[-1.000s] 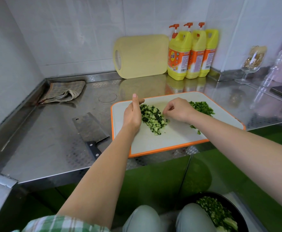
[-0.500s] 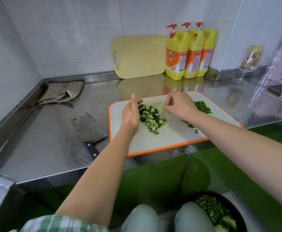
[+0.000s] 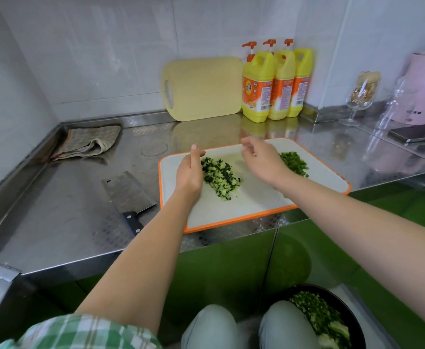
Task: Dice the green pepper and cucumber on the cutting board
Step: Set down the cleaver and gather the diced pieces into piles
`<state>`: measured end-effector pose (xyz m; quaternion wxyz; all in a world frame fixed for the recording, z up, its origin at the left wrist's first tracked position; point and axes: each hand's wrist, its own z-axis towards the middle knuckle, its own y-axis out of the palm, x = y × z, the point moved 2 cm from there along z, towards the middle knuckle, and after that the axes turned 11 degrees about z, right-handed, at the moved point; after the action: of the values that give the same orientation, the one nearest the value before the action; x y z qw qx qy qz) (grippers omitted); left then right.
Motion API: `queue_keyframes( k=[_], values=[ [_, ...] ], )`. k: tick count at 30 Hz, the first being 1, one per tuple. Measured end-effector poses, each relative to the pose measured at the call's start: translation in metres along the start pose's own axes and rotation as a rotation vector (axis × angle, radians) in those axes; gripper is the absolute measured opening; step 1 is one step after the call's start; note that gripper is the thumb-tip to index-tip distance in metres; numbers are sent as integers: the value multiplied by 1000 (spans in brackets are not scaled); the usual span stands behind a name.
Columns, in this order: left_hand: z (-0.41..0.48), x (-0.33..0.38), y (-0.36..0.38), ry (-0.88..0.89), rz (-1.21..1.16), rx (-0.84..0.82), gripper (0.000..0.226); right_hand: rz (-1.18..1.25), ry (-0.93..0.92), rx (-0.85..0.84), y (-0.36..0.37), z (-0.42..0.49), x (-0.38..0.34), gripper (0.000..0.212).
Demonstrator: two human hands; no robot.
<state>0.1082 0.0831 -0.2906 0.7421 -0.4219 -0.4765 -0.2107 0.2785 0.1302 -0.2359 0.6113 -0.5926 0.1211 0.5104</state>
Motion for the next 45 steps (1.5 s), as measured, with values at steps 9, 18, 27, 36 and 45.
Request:
queue_keyframes(
  k=[9,18,27,36,45],
  values=[
    [-3,-2,-6,-65,-83,-47,67,-100,395,2,79,-4,4,69],
    [-2,-5,-9,-84,-173,-11,66,66,192,27,97,19,-11,57],
    [-4,-5,-11,-109,-211,-3,69,137,197,-189,69,29,3,63],
    [-5,-5,-11,-107,-239,5,69,304,66,-253,67,37,14,55],
    [1,-8,-14,-143,-267,10,72,263,118,-409,87,56,-2,61]
  ],
)
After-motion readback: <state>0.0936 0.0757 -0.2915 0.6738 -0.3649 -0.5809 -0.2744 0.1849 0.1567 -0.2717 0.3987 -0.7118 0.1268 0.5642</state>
